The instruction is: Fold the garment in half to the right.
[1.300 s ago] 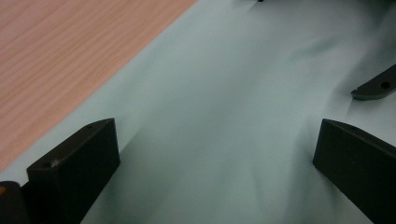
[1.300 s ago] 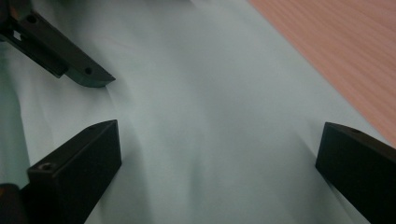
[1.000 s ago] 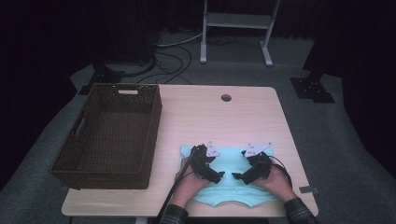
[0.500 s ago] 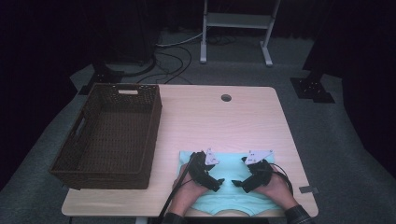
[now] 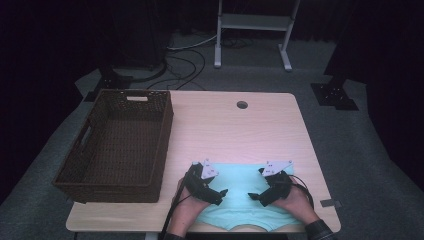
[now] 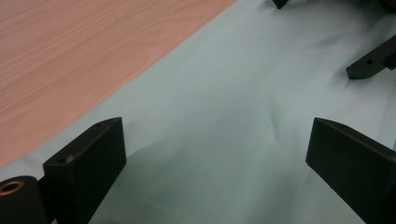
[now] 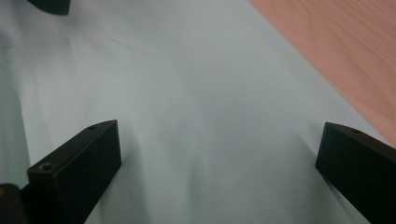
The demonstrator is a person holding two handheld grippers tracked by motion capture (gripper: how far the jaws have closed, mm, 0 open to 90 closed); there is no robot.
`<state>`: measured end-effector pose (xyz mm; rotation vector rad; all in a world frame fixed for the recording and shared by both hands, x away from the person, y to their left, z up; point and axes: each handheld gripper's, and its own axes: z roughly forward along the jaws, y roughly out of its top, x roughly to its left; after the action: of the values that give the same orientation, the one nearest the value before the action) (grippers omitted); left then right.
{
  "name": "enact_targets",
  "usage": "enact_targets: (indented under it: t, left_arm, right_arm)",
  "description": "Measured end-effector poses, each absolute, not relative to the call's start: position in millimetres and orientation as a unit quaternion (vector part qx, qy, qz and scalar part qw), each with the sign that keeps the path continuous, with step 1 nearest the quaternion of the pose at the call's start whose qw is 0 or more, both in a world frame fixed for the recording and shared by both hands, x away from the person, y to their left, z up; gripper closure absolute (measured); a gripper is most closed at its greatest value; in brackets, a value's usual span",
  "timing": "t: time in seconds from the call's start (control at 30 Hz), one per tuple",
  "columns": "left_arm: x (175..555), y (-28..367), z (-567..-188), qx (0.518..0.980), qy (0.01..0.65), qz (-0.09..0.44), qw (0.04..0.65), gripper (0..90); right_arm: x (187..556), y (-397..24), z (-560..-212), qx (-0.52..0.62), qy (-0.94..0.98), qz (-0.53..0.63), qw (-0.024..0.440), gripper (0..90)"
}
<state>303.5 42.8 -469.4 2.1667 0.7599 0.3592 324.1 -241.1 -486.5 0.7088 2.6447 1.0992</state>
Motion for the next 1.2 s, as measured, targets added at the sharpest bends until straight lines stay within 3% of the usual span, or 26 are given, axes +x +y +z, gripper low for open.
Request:
enact_targets:
  t: [0.47,1.0,1.2]
  left_arm:
    - [294,80,-469,0.834,0.35,0.159,0.395,13.7]
    - [294,86,-480,0.83,0.387,0.158,0.369,24.7]
    - [291,85,-477,0.837,0.374,0.154,0.368,40.0]
  right_arm:
    - [324,-241,-486,0.238,0.892,0.371,0.095,0.0]
    - [324,-241,-486,0.239,0.892,0.371,0.095,0.0]
    - [324,-241,-486,0.239,0.892,0.371,0.095,0.0]
